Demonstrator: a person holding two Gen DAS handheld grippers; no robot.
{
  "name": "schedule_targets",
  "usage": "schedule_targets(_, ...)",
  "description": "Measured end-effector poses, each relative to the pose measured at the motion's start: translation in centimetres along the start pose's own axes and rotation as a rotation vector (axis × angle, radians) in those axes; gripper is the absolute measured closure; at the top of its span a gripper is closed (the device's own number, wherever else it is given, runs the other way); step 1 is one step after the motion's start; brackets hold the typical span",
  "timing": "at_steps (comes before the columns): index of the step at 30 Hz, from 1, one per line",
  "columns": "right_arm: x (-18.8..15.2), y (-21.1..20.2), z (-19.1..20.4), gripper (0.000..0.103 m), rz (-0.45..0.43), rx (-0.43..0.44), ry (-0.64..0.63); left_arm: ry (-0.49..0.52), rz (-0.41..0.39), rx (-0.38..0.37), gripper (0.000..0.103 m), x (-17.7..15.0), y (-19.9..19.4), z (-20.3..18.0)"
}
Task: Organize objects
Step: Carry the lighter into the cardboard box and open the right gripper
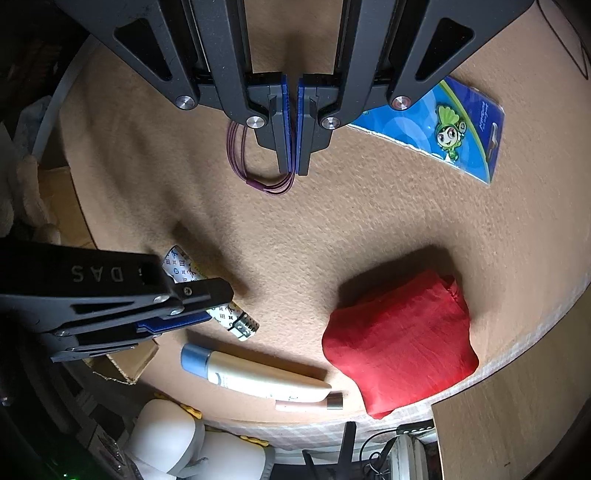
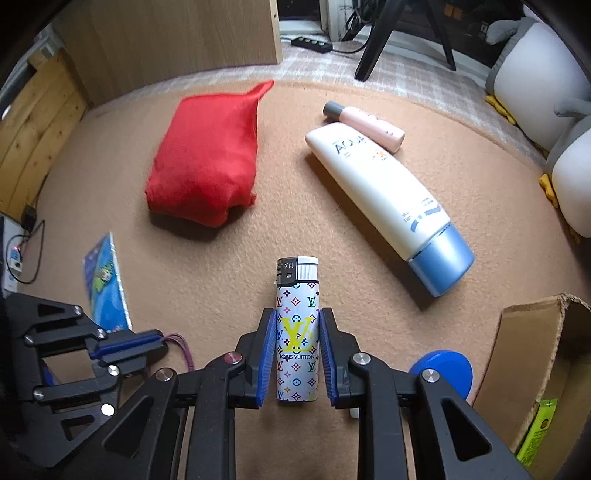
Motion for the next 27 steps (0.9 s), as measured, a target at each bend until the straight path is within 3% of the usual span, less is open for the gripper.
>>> schedule_targets(4, -0.3, -1.8, -0.6, 0.082, -0.029, 0.018, 0.014, 0.008, -0.027, -0.003, 0.101, 0.3, -1.5, -0.7)
schedule_targets(9, -2.7, -3.8, 1.8, 0.082, -0.075, 0.041, 0.026, 0.022, -0.071, -0.012, 0.101, 0.2, -2.4, -1.6)
schedule_targets(14, -3.0, -6.1, -0.5, 0.082, -0.13, 0.051, 0.054, 0.037, -0.126, -0.031, 0.101, 1.4, -4.2, -2.2)
schedule_targets(19, -5.0, -9.7, -4.3, 0.082, -0.192, 0.027, 0.122, 0.071, -0.194, -0.08, 0.101, 3.1, -7.5, -6.0)
schedule_targets(27, -9.1, -12.8, -12.6, 0.082, -0.225, -0.057, 0.258, 0.168, -0.237, -0.18, 0.101, 7.9, -7.4, -13.2)
Point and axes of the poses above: each gripper's, at about its wrist camera, not at the fingertips, and y roughly the way its jaws point, z to its left, x to its top, the point moved 8 cm from there along y, roughly the way its jaws point, and after that the axes turned 10 degrees about y, right-handed, at the moved point
